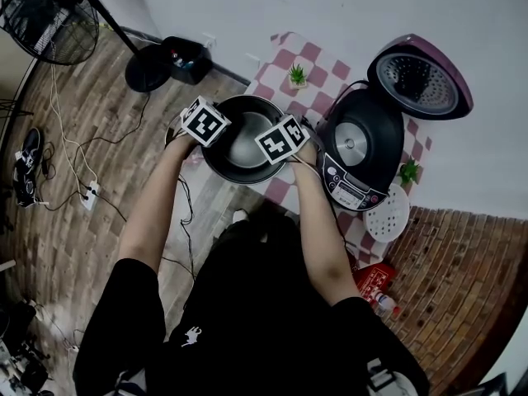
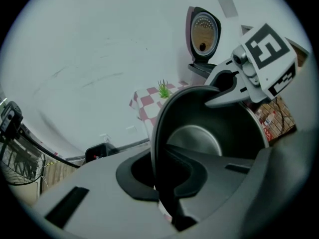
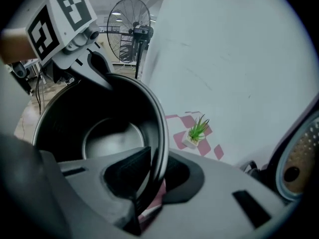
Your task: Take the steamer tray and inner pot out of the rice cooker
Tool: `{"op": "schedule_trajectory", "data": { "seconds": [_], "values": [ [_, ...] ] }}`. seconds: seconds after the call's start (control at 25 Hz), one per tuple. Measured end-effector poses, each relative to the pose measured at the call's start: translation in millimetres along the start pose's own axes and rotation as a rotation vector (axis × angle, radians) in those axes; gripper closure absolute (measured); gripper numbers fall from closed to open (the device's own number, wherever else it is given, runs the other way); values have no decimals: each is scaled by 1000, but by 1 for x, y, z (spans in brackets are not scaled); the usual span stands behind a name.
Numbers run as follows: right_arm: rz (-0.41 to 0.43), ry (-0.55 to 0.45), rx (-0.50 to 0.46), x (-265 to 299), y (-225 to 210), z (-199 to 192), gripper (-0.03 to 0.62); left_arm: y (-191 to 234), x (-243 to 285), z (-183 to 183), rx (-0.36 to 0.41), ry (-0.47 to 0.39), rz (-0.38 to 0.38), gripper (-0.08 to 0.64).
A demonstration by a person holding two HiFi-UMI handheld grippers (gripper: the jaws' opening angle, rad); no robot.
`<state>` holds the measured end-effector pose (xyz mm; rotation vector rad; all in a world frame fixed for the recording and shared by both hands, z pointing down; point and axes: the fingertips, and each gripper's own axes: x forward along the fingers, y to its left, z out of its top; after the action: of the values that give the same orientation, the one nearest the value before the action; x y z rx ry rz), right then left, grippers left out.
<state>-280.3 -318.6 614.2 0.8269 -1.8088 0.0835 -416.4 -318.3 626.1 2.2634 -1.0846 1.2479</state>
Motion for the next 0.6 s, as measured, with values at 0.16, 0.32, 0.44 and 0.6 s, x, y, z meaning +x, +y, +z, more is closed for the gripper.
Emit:
{"op": "schedule_trajectory", "data": {
  "seconds": [0.16,0.32,0.44,0.6],
  "values": [
    [-66,-63,28,-3,-13,9,504,4,1,3,4,-15,5,555],
    [-72,-145,74,-18,-24,23,462,5,4,7,10,-12,11,555],
    [-62,-209,96,-37,-27,34,460,3,11,11,26,-13,-6,555],
    [-55,-227,92,-52,-26,32,460,-4,16,17,47,10,-27,555]
  ]
}}
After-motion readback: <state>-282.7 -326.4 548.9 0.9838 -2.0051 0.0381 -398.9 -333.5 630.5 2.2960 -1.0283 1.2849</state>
